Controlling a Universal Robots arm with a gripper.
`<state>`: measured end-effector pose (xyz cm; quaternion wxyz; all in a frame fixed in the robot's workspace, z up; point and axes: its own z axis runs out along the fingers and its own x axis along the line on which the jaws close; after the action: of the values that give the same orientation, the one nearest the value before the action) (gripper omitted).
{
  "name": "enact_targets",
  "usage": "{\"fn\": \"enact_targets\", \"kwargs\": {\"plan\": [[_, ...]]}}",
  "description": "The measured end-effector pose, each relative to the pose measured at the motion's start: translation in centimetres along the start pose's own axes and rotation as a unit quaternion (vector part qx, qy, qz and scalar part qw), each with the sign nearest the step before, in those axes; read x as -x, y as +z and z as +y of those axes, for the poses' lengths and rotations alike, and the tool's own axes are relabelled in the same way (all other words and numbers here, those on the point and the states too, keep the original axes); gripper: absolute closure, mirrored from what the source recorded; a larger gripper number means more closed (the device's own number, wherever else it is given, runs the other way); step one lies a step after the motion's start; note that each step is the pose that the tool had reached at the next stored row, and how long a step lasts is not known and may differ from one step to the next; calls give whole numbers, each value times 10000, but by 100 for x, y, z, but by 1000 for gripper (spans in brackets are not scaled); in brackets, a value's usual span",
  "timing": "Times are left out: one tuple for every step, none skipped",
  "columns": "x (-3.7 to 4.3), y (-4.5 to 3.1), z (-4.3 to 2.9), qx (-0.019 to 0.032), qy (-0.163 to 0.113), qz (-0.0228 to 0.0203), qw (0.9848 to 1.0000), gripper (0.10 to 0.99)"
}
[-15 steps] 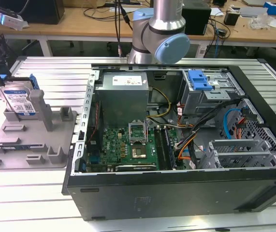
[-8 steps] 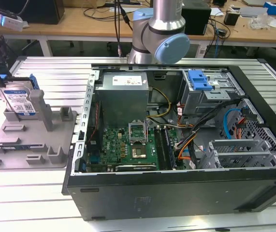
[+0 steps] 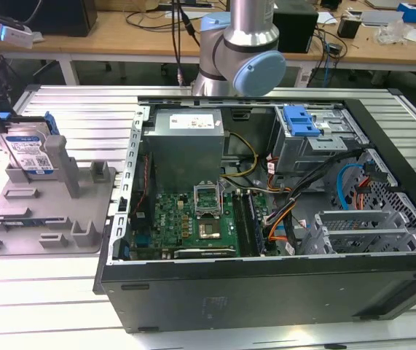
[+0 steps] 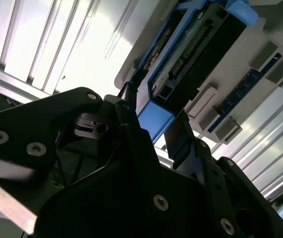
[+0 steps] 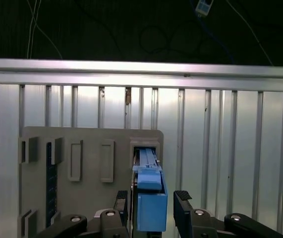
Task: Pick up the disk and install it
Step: 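Pick up the disk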
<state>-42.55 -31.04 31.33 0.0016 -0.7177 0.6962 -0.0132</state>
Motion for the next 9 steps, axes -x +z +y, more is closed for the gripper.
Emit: {"fn": "enact_targets", "kwargs": {"plan": [[0,2,4,0,-1,0,10000,588],[0,2,4,0,-1,0,10000,588],[0,2,4,1,0,0,10000,588],[0,3,5,1,0,0,10000,588],[0,3,5,1,0,0,10000,588],[0,6,5,1,0,0,10000,588],[0,10,5,0,0,0,10000,588],[1,13,5,1,0,0,10000,588],[1,15,5,1,0,0,10000,588]]}}
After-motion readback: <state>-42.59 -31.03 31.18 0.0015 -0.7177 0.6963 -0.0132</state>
